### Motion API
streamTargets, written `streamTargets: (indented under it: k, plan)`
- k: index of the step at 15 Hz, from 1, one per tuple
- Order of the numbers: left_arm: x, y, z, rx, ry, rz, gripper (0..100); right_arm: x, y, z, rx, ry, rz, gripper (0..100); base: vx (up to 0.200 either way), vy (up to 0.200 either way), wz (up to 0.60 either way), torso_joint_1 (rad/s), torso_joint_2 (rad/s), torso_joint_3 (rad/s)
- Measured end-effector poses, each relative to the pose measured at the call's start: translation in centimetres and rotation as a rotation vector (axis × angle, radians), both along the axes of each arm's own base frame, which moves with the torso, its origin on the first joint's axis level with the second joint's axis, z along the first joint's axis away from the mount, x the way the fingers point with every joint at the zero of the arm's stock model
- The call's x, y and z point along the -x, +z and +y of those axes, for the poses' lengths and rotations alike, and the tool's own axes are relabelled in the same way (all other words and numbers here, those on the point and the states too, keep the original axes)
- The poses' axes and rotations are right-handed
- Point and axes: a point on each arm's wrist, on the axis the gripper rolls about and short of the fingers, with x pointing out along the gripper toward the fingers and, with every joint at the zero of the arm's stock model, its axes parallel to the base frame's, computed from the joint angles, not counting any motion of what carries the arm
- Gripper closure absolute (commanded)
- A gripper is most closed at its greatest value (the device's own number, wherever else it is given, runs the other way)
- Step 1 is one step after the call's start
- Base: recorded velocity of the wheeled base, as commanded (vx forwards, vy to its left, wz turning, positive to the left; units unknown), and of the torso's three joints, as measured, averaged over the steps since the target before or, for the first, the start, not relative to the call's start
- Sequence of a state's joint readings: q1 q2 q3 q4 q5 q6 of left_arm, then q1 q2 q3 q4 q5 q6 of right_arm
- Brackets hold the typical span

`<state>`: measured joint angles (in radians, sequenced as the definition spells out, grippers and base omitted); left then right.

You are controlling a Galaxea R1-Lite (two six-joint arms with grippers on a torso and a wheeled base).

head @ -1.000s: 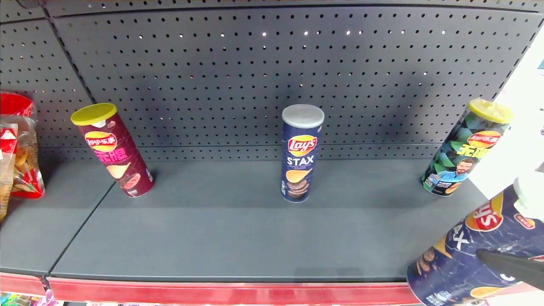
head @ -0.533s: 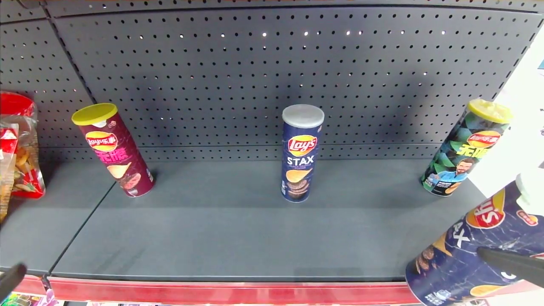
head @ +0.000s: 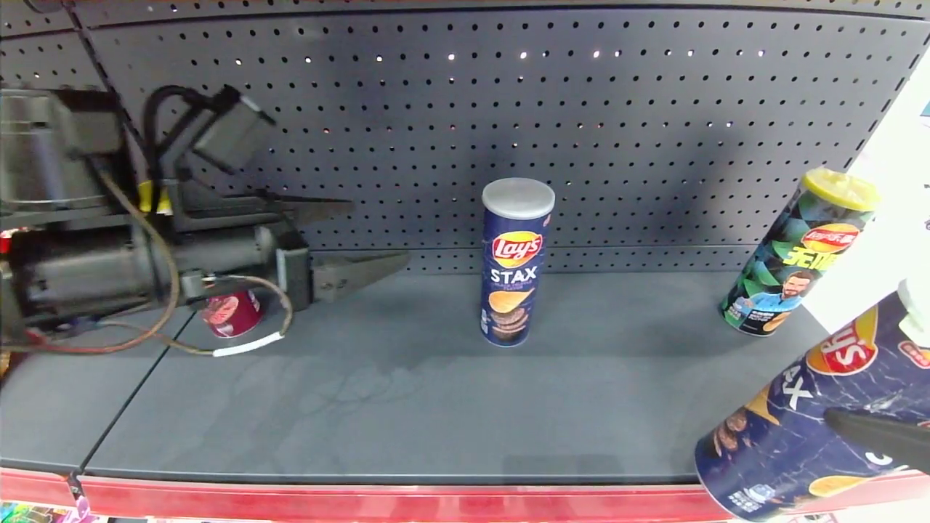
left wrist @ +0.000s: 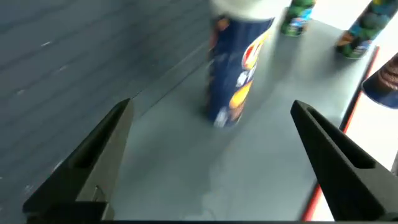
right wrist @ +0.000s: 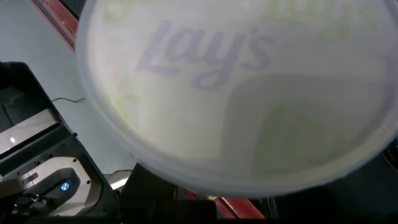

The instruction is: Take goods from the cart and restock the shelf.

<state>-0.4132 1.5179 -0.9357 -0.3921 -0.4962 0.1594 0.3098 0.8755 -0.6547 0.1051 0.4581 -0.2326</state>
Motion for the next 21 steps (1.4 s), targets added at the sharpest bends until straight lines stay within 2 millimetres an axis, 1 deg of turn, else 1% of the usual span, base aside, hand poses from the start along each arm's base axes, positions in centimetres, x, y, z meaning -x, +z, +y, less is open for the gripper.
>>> streamTargets:
  k: [1, 3, 4, 6, 9, 12, 16, 21]
  plan:
    - [-1.4, -0.5, -1.6, -0.004, -0.038, 0.0, 0, 0.0, 0.0, 0.0, 0.0, 0.0, -0.001, 100, 0.0, 0.0, 0.0, 0.0, 0.0, 0.0]
    - [-3.5, -1.4, -3.9, -0.017, -0.082, 0.003, 0, 0.1, 0.1, 0.0, -0.022, -0.012, 0.017, 100, 0.0, 0.0, 0.0, 0.0, 0.0, 0.0]
    - [-4.4, -1.6, -4.8, -0.02, -0.093, -0.001, 0, 0.1, 0.1, 0.0, -0.026, -0.014, 0.018, 100, 0.0, 0.0, 0.0, 0.0, 0.0, 0.0]
    - [-5.6, -2.4, -6.2, -0.03, -0.114, 0.01, 0, 0.3, 0.1, -0.1, -0.03, -0.015, 0.013, 100, 0.0, 0.0, 0.0, 0.0, 0.0, 0.0]
    - [-6.6, -3.2, -7.5, -0.043, -0.135, 0.012, 0, 0.4, 0.1, -0.2, -0.032, -0.016, 0.012, 100, 0.0, 0.0, 0.0, 0.0, 0.0, 0.0]
    - [-7.6, -3.0, -8.8, -0.039, -0.141, -0.013, 0, 0.5, 0.1, -0.2, -0.033, -0.018, 0.01, 100, 0.0, 0.0, 0.0, 0.0, 0.0, 0.0]
    - [-8.7, -3.3, -9.9, -0.052, -0.147, -0.043, 0, 0.5, 0.1, -0.2, -0.033, -0.018, 0.01, 100, 0.0, 0.0, 0.0, 0.0, 0.0, 0.0]
    - [-8.7, -3.7, -11.3, -0.057, -0.18, -0.016, 0, 0.5, 0.0, -0.2, -0.031, -0.018, 0.014, 100, 0.0, 0.0, 0.0, 0.0, 0.0, 0.0]
